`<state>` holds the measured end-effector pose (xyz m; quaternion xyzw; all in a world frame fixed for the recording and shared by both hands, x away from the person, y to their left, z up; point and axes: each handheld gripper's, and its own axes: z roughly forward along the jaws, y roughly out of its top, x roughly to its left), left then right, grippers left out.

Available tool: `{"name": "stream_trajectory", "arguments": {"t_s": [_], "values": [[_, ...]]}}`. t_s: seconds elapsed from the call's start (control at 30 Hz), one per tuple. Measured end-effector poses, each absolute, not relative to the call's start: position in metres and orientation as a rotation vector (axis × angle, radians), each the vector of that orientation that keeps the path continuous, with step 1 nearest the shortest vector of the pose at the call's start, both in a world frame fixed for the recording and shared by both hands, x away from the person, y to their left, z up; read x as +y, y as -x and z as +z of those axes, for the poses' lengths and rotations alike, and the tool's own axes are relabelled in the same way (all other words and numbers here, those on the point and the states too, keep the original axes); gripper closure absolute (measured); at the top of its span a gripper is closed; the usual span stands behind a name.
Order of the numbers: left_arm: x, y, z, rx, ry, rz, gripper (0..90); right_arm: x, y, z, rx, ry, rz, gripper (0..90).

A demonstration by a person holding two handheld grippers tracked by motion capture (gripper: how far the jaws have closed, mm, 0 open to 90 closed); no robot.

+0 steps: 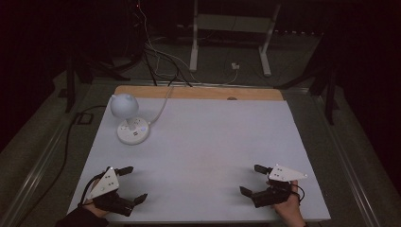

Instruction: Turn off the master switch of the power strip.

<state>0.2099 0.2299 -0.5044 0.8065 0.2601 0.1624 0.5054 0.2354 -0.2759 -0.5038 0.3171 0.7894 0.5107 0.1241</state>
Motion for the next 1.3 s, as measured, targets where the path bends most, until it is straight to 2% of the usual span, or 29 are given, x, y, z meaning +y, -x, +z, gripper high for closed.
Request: {"name": "stream_trajectory", "arguments": {"t_s": [0.5, 1.3], "values": [[0.232, -0.214, -0.509, 0.628, -1.942, 0.412, 0.2, -0.266, -0.233, -0.514, 2.299, -0.842, 1.362, 0.0], [0.221, -0.216, -0.513, 0.618, -2.044, 0.345, 0.2, -0.268, -0.233, -0.510, 2.275, -0.831, 1.320, 0.0]]}}
